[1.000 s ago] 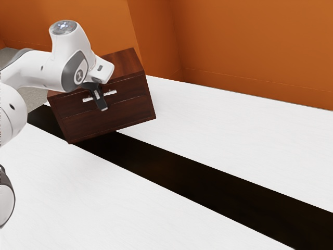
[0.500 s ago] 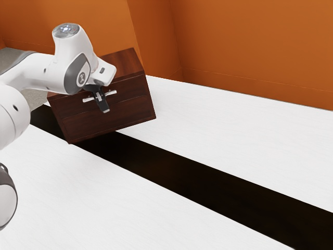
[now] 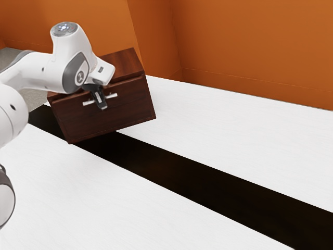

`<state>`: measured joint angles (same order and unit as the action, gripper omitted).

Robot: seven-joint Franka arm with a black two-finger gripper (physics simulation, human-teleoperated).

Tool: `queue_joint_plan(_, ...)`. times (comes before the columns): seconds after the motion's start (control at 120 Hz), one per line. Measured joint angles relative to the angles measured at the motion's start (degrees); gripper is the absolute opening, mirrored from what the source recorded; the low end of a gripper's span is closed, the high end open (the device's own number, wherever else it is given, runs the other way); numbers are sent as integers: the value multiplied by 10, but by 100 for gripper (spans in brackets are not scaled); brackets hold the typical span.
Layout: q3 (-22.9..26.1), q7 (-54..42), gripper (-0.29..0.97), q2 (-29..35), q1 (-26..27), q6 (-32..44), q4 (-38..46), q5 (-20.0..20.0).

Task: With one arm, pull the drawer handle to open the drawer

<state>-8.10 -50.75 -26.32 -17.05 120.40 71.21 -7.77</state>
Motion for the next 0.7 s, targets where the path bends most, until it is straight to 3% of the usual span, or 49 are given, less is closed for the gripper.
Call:
queue_joint_plan(0.267, 3, 0, -6, 7, 1, -16, 2, 1)
queue_joint_plan(0.7, 21, 5, -11, 55, 4, -33, 58, -2)
